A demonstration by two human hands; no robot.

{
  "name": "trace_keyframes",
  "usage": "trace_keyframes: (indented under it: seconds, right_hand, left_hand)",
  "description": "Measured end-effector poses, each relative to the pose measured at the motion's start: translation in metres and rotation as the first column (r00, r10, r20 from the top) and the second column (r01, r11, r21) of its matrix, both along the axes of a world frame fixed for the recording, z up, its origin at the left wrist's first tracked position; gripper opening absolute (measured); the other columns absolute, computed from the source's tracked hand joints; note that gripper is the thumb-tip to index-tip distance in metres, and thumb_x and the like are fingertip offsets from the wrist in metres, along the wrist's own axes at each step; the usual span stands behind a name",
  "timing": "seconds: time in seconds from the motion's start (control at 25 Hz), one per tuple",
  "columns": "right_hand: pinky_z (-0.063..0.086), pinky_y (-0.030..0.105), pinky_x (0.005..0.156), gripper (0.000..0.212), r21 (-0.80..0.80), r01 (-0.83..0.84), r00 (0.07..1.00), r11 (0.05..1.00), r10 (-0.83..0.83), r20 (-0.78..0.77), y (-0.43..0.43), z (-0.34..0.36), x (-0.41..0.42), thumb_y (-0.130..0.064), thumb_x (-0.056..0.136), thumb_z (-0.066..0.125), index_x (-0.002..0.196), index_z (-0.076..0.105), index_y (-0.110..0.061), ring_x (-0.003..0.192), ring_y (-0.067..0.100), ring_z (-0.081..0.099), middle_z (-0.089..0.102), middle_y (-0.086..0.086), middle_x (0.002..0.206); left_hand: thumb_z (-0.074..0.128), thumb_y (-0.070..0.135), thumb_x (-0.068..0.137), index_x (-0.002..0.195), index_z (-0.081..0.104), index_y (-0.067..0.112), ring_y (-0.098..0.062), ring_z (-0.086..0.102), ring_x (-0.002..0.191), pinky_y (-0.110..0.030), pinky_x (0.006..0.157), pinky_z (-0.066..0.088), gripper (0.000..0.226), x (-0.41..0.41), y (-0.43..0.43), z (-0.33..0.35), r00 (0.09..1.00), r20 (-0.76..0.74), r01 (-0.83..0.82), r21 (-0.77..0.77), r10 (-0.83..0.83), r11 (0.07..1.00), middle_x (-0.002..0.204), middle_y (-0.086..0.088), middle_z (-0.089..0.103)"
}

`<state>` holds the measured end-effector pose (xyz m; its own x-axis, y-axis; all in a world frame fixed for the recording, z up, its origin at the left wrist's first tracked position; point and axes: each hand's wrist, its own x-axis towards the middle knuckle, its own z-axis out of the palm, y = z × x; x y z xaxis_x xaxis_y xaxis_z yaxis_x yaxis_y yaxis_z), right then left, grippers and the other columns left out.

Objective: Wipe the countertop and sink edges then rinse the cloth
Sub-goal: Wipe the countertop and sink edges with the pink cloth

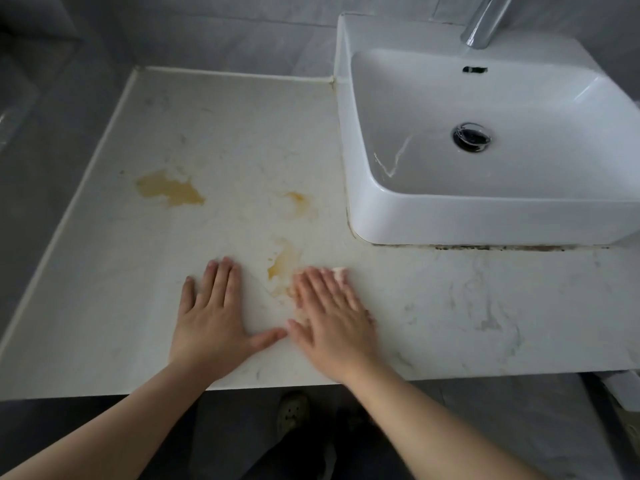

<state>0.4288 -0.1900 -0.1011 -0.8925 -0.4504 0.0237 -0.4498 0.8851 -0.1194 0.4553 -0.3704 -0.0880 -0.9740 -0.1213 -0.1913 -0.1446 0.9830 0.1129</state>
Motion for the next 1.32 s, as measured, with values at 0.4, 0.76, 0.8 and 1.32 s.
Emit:
trace_keyframes:
  seconds: [0.4, 0.76, 0.8, 1.32]
  right_hand:
    - [0.019, 0.043, 0.108, 0.071, -0.016, -0.219, 0.975, 0.975, 0.22, 0.02, 0.0, 0.003, 0.016, -0.055, 0.087, 0.031, 0.138, 0.045, -0.008, 0.136, 0.026, 0.038, 0.045, 0.01, 0.144]
    - [0.003, 0.048, 0.115, 0.07, -0.121, -0.021, 0.998, 0.992, 0.027, 0.048, -0.032, -0.001, -0.061, -0.061, 0.084, 0.019, 0.142, 0.038, -0.027, 0.141, 0.029, 0.026, 0.035, 0.01, 0.151]
    - [0.009, 0.049, 0.113, 0.065, -0.105, -0.13, 0.991, 0.986, 0.132, 0.018, -0.021, -0.002, -0.043, -0.06, 0.085, 0.025, 0.139, 0.042, -0.028, 0.139, 0.03, 0.032, 0.04, 0.01, 0.148]
    - [0.016, 0.046, 0.11, 0.056, -0.019, -0.206, 0.978, 0.978, 0.205, -0.042, -0.046, -0.007, -0.027, -0.053, 0.089, 0.03, 0.134, 0.049, -0.026, 0.134, 0.028, 0.041, 0.047, 0.002, 0.143]
  left_hand:
    - [-0.02, 0.071, 0.073, 0.143, -0.008, 0.013, -0.011, -0.018, 0.138, -0.029, 0.11, -0.02, 0.092, 0.001, -0.004, -0.008, 0.996, -0.087, -0.014, 0.004, 0.014, 1.0, 0.151, 0.003, -0.011]
    - [0.009, 0.046, 0.088, 0.144, 0.029, 0.014, -0.019, 0.01, 0.143, -0.027, 0.114, -0.005, 0.067, 0.003, -0.005, -0.018, 0.94, -0.252, -0.212, 0.097, 0.23, 0.972, 0.153, -0.006, 0.023]
    - [0.009, 0.045, 0.088, 0.143, 0.03, 0.012, -0.019, 0.013, 0.142, -0.027, 0.114, -0.003, 0.067, 0.003, -0.005, -0.018, 0.936, -0.26, -0.217, 0.104, 0.237, 0.971, 0.152, -0.006, 0.025]
    - [0.027, 0.019, 0.078, 0.121, 0.059, 0.003, -0.035, 0.049, 0.123, -0.041, 0.103, 0.028, 0.056, 0.0, -0.024, -0.02, 0.934, -0.291, -0.13, 0.267, 0.208, 0.955, 0.129, -0.013, 0.057]
